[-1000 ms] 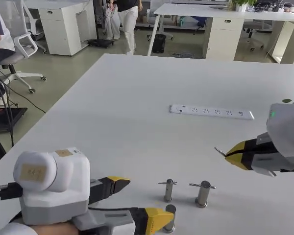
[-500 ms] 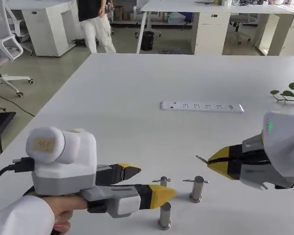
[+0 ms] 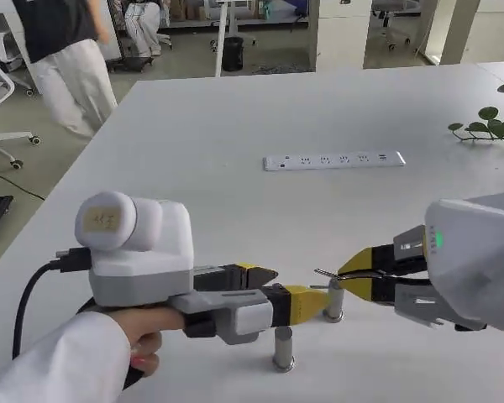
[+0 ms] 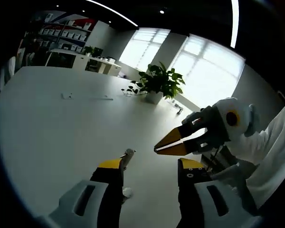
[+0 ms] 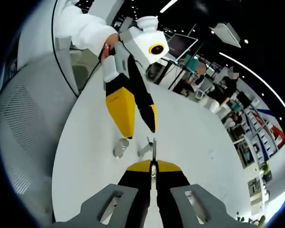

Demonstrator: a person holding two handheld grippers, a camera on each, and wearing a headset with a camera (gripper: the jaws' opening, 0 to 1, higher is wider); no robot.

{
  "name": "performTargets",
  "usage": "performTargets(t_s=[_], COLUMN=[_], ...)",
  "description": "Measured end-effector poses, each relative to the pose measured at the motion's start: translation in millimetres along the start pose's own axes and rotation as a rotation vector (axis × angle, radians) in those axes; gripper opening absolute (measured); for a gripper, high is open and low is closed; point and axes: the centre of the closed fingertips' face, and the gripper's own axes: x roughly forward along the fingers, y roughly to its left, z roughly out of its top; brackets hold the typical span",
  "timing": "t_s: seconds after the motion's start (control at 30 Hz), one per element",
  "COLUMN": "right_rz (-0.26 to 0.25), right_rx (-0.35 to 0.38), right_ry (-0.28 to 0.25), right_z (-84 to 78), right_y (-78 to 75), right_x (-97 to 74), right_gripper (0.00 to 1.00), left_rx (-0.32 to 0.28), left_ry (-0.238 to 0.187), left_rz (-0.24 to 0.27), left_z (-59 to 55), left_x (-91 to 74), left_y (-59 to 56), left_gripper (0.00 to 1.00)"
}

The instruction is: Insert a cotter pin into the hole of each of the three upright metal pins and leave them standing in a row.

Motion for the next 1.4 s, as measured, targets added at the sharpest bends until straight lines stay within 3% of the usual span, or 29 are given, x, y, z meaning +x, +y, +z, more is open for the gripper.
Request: performTargets(t_s=[0.23,0.43,0.87,1.0,1.17,1.4], right_rz=[0.016,0.025,0.032,0.038,0.042,0.054], right_rx=[-0.001,-0.004,-0.038,-0.05,-0.057,-0.069], right_ry=[-0.016,-0.029,-0.044,-0.044,-0.051,-0.047], right_z=[5.2,10.6,18.8,20.6,24.6,25.0], right_y=[7.4,12.7,14.5,16.3,17.5,20.4], right_x=[1.4,2.0,5.1,6.9,6.7,7.4], right_gripper=[0.0,0.0,0.0,0.0,0.0,0.0], left_rx=[-0.071,-0.103,-0.159,-0.169,-0.232,-0.242], left_ry=[0.006,0.016,0.021,0.029,0.014,0.037], left_rz=[-0.02,-0.034,-0.028,-0.027,-0.037,-0.025], left_z=[-2.5,-5.3,-10.0,-11.3,-9.3,-13.4], left_x=[6.3,8.0,5.1,3.1,-0.5,-1.4], left_y=[-5.8,-10.9,-10.4,-9.0,-7.0,-7.6], left_gripper=[0.34,0.2,0.02,0.01,0.01,0.01])
